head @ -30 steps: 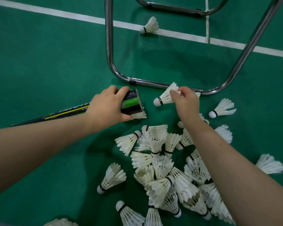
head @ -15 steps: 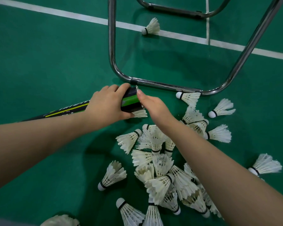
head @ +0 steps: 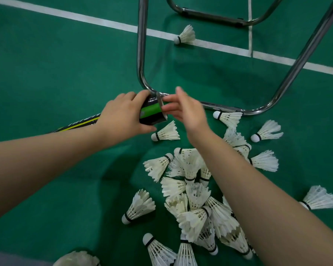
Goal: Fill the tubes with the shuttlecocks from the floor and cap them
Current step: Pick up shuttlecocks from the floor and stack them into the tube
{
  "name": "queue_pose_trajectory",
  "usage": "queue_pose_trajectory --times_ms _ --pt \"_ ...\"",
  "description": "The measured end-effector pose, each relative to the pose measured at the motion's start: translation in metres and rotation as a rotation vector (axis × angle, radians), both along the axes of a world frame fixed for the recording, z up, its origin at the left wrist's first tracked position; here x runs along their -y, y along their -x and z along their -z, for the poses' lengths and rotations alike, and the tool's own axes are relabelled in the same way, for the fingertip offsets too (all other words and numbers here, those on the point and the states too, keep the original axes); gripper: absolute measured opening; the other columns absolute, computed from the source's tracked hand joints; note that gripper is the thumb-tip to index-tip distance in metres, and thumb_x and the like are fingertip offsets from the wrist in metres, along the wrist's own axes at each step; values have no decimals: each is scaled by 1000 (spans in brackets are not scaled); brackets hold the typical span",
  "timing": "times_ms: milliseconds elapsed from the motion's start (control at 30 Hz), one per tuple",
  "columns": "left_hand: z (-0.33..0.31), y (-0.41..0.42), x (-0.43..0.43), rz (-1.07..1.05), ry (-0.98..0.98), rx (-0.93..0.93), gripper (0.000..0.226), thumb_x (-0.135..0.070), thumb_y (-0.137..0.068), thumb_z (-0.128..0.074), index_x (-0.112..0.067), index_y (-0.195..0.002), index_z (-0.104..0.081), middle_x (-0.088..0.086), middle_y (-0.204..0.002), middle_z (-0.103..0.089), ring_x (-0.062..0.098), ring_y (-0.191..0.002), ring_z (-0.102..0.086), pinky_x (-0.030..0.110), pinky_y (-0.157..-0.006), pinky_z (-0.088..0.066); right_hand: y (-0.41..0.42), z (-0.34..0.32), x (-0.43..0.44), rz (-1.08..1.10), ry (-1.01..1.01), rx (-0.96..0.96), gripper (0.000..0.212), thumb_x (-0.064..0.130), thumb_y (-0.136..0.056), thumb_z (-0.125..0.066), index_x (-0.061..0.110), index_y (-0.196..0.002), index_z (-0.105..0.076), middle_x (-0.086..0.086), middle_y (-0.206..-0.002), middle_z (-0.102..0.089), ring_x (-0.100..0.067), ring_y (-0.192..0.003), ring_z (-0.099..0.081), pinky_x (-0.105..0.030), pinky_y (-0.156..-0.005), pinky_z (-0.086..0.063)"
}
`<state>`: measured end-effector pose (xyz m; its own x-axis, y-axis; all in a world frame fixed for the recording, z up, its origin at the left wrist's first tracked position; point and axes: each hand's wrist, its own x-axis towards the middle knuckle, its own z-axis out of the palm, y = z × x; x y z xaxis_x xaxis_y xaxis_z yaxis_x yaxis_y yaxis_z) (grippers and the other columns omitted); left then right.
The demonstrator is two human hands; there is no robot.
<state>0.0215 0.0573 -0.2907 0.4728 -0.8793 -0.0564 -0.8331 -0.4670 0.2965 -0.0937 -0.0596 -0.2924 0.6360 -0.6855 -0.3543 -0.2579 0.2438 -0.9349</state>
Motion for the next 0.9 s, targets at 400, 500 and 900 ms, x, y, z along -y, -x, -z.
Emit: queue_pose_trajectory --times_ms 400,500,900 --pt "13 5 -16 56 -116 29 86 -57 -63 -72 -21 -133 -36 8 -111 -55 30 -102 -49 40 -82 -44 107 24 62 -549 524 -680 13 30 -90 -58 22 -99 -63 7 -96 -63 -11 -89 -59 -18 -73 -42" --pt "14 11 -13 79 -140 35 87 -59 -63 -71 -22 -134 -35 7 -110 -54 30 -102 -49 40 -82 -44 110 25 41 -780 513 -681 31 42 -88 -58 22 -112 -58 8 -100 -59 -11 -97 -58 -17 -76 -43" --pt "11 29 -7 124 -164 32 87 -60 -65 -69 -23 -134 -32 6 -111 -53 27 -102 -48 39 -85 -44 109 25 11 -950 881 -672 34 58 -75 -63 37 -102 -66 11 -156 -15 -13 -143 -1 -43 -114 -6"
